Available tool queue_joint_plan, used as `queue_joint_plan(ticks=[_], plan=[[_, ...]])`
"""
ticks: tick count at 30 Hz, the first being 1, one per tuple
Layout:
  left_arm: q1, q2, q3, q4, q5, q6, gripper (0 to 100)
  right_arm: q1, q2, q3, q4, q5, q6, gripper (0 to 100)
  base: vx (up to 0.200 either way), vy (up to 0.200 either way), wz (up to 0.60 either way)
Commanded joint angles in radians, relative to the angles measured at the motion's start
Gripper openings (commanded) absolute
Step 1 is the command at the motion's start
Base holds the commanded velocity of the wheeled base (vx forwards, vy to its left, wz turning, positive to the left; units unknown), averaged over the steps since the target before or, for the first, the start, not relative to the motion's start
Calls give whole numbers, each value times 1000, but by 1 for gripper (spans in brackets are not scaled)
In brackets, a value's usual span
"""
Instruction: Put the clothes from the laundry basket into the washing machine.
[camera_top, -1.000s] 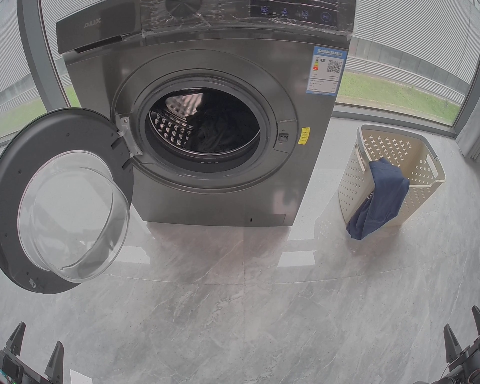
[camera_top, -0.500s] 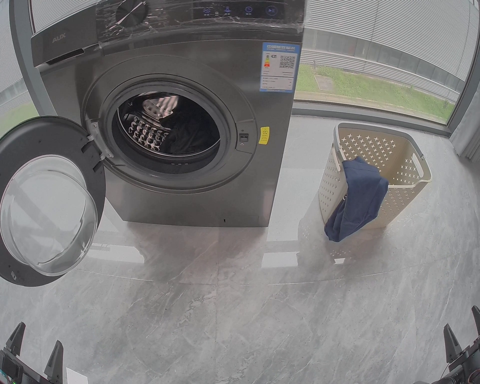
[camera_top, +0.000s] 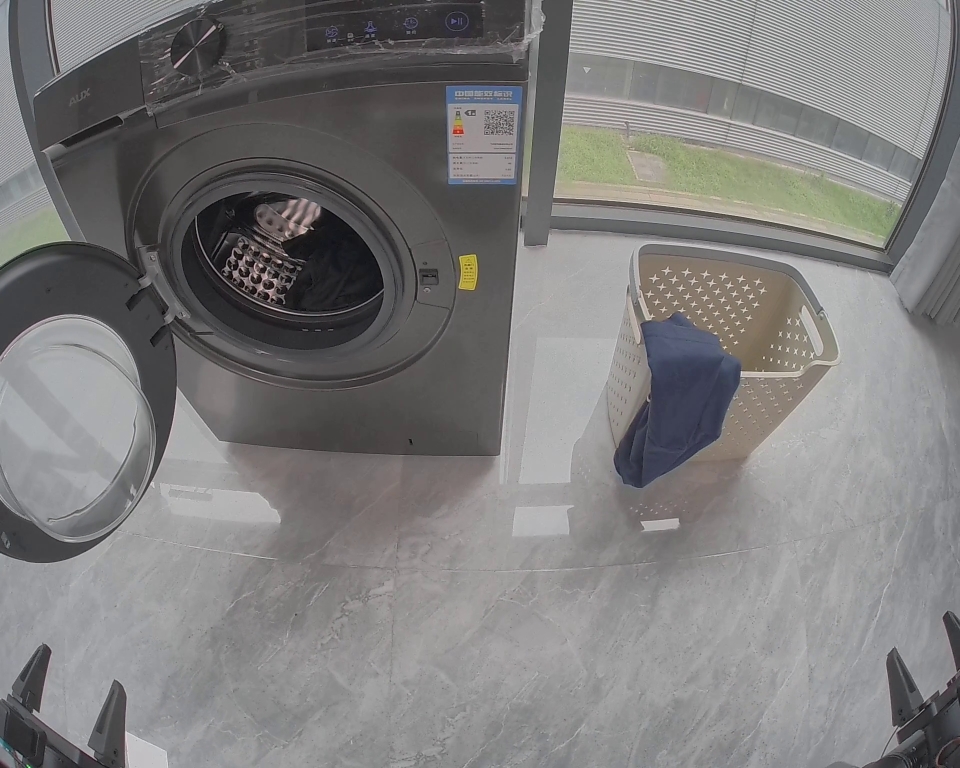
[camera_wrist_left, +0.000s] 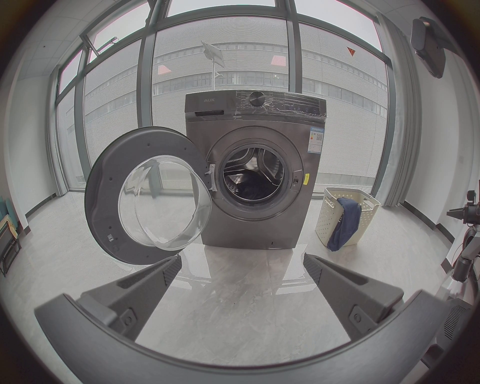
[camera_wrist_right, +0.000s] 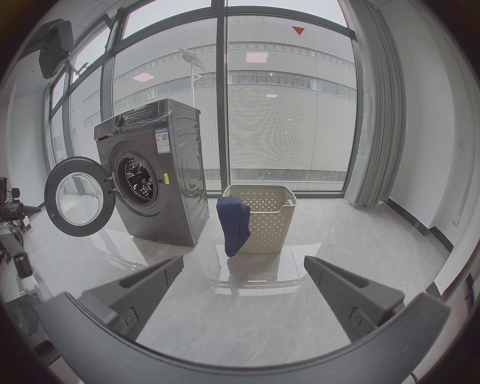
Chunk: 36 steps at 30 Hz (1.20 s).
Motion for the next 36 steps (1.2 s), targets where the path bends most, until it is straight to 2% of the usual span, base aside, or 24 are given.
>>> queue_joint_plan(ticks=[1,9,15,31,36], plan=[[0,-7,16,0,1,0,100,-1,-10,18,1,-4,0,100,0,-200,0],[0,-7,16,0,0,-2,100,-1,-10,18,1,2,-2,100,0,-200,0],[0,-7,16,0,0,3,100,-1,-8,18,-1,2,-3,100,0,0,0],[0,-7,16,0,1,3,100,-1,-8,18,-1,2,-2,100,200,0,0],[0,-7,16,0,3,1,100,-1,-8,18,-1,2,-2,100,0,0,0]])
